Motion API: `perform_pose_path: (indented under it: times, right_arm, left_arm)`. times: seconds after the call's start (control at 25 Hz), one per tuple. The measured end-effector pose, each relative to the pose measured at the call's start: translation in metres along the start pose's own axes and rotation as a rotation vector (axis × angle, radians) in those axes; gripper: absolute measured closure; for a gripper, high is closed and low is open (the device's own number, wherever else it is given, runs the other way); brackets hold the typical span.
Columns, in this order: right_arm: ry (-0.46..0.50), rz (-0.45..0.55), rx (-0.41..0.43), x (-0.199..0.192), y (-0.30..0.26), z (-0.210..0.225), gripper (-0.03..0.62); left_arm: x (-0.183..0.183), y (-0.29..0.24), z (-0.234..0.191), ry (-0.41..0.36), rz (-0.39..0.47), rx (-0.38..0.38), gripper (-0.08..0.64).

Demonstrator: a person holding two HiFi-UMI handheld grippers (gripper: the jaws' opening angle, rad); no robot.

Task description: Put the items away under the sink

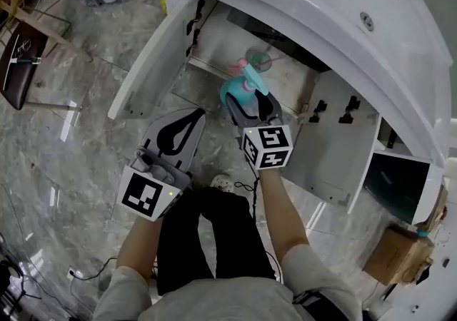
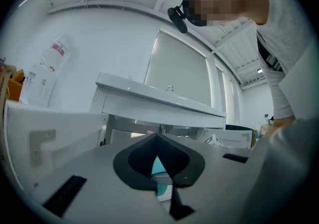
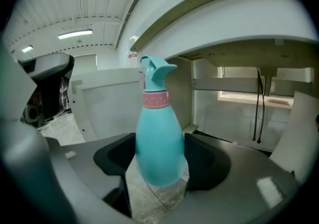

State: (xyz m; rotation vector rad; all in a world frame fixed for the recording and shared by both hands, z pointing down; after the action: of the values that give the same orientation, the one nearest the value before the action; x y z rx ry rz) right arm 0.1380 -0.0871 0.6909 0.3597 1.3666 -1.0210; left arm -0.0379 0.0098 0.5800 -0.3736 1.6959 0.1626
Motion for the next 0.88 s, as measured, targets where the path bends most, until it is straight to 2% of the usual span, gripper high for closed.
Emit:
perform_pose_path:
  times: [0.16,0.36,0.48,0.6,0.72,0.88]
  right_arm:
    - [0.008,0.001,-0.003,-0.031,-0.026,0.020,0.275]
    - [0.034,0.020,-0.018,-0.060,-0.060,0.046,0.275]
    - [0.043,0.026,-0.016,-0.076,-0.078,0.059,0.275]
    - [0.056,0.047,-0.012,-0.088,-0.096,0.073,0.275]
    - [0.070,0.061,-0.015,-0.102,-0.111,0.085,0.275]
    - [0.069,0.067,-0.028,-0.115,-0.127,0.100,0.275]
  left_arm:
    - [-0.044,-0.014,-0.016,-0.003,0.013,-0.006,0.552]
    - [-0.088,-0.038,-0.033,-0.039,0.096,-0.042,0.552]
    - [-0.117,-0.051,-0.044,-0.032,0.057,-0.046,0.552]
    - [-0.141,-0.064,-0.055,-0.049,0.082,-0.060,0.552]
    - [-0.165,-0.072,-0.063,-0.047,0.071,-0.067,0.552]
    - [-0.183,-0.080,-0.072,-0.068,0.099,-0.088,0.552]
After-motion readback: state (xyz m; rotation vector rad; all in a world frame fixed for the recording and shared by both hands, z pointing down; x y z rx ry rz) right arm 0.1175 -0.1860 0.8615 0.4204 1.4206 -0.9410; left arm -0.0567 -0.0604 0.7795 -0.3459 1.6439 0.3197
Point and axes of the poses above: the fingertips, and each gripper's own axes: y backward along the fingers, z to its right, x out of its top, the point moved 8 cm from there along y, backward along the fingers, and after that the axes turned 15 degrees about x, right-handed, at the moved point
